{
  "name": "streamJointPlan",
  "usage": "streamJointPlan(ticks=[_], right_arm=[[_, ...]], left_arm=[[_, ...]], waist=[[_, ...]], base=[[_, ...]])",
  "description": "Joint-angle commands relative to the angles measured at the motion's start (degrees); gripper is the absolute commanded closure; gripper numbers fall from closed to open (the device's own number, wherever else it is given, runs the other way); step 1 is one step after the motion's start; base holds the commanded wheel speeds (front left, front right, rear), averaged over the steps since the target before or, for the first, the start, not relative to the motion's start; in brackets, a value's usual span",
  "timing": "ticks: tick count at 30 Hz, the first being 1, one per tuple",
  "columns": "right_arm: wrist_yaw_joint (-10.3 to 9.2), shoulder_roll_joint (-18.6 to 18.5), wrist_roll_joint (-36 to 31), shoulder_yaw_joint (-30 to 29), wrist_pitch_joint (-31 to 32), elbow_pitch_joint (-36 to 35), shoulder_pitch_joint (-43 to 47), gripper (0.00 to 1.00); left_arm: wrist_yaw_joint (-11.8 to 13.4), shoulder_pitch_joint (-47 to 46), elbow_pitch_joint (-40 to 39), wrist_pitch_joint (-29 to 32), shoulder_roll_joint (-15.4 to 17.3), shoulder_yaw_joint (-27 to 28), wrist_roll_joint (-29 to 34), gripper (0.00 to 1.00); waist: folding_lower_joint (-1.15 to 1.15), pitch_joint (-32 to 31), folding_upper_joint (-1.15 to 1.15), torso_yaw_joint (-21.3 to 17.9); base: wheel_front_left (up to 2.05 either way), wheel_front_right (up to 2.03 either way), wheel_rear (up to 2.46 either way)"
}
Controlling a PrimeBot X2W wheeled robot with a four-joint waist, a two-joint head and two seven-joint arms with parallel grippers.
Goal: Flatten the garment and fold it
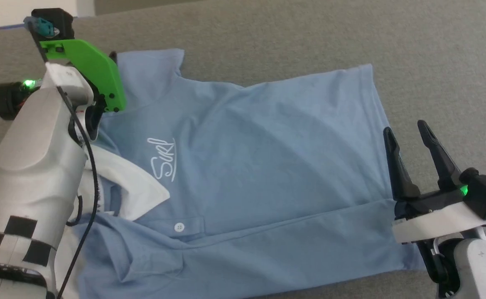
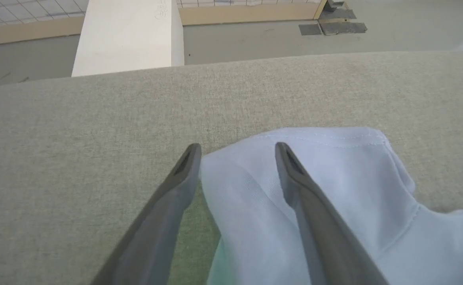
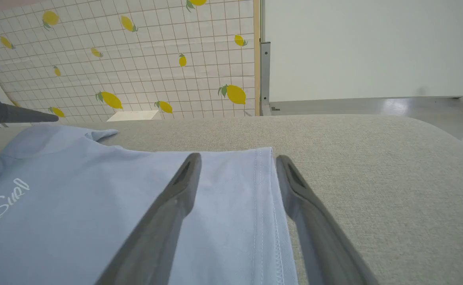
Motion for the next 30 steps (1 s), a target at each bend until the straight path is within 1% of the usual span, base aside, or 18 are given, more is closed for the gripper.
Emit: streamJointPlan(ticks=[1,3,5,9,10,11,12,16,18,21,23,26,30], right_arm=[[-0.09,-0.1,0.3,0.2,-0.2,0.2,-1.0,0.0],[-0.09,0.0,0.5,0.4,-0.4,0.3,-1.2,0.0],[-0.09,0.1,0.6,0.6,-0.5,0.5,-1.3,0.0],[-0.09,0.6,0.7,0.9,-0.6,0.7,-1.3,0.0],[-0.09,0.6,0.7,1.0,-0.5,0.9,-1.3,0.0],[-0.09,0.5,0.6,1.1,-0.3,1.0,-1.3,0.0],[-0.09,0.3,0.6,1.5,0.0,1.1,-1.7,0.0],[-0.09,-0.7,0.3,1.7,1.9,1.5,-4.9,0.0],[-0.09,-1.3,0.2,1.7,4.7,2.6,-8.1,0.0],[-0.09,-1.6,0.7,0.7,10.6,5.6,-15.4,0.0],[-0.09,-1.8,1.0,0.4,14.5,8.3,-19.5,0.0],[-0.09,-1.7,1.2,-0.6,22.8,15.1,-26.5,0.0],[-0.09,0.3,0.7,-3.1,34.6,25.2,-34.4,0.0]], left_arm=[[1.2,-1.3,1.2,1.5,-0.3,0.0,-0.3,0.0],[2.7,-1.8,2.9,3.9,-0.2,-0.3,-0.1,0.0],[4.1,-2.3,4.5,5.7,0.5,-1.0,0.9,0.0],[5.4,-2.3,6.3,8.6,1.1,-1.6,1.2,0.0],[5.3,-2.2,6.5,9.3,1.1,-1.9,1.1,0.16],[5.3,-2.0,6.5,10.0,1.0,-2.1,1.1,0.56],[4.9,-1.5,6.3,11.7,0.7,-2.6,0.8,1.0],[3.2,-0.8,4.4,14.7,0.9,-2.8,-0.6,1.0],[2.3,-0.7,3.0,15.4,1.3,-2.7,-1.2,1.0],[1.0,-0.6,0.8,17.6,1.7,-3.2,-1.9,1.0],[0.6,-0.6,-0.5,18.4,1.9,-3.4,-2.1,1.0],[0.3,-0.7,-2.6,19.1,2.1,-3.8,-2.2,1.0],[0.0,-0.5,-4.8,19.0,2.0,-4.1,-2.4,1.0]], waist=[[-0.01,2.3,0.0,-2.3],[-0.01,2.6,0.0,-2.7],[-0.01,2.9,0.0,-3.1],[-0.01,3.2,0.0,-3.5],[-0.01,3.2,0.0,-3.4],[-0.01,3.2,0.0,-3.4],[-0.01,3.2,0.0,-3.3],[-0.01,3.2,0.0,-3.0],[-0.01,3.2,0.0,-2.8],[-0.01,3.2,0.0,-1.9],[-0.01,3.3,0.0,-1.4],[-0.01,3.5,0.0,-0.2],[-0.01,4.0,0.0,1.1]], base=[[0.0,0.0,0.0],[0.0,0.0,0.0],[0.0,0.0,0.0],[0.0,0.0,0.0],[0.0,0.0,0.0],[0.0,0.0,0.0],[0.0,0.0,0.0],[0.0,0.0,0.0],[0.0,0.0,0.0],[0.0,0.0,0.0],[0.0,0.0,0.0],[0.0,0.0,0.0],[0.0,0.0,0.0]])
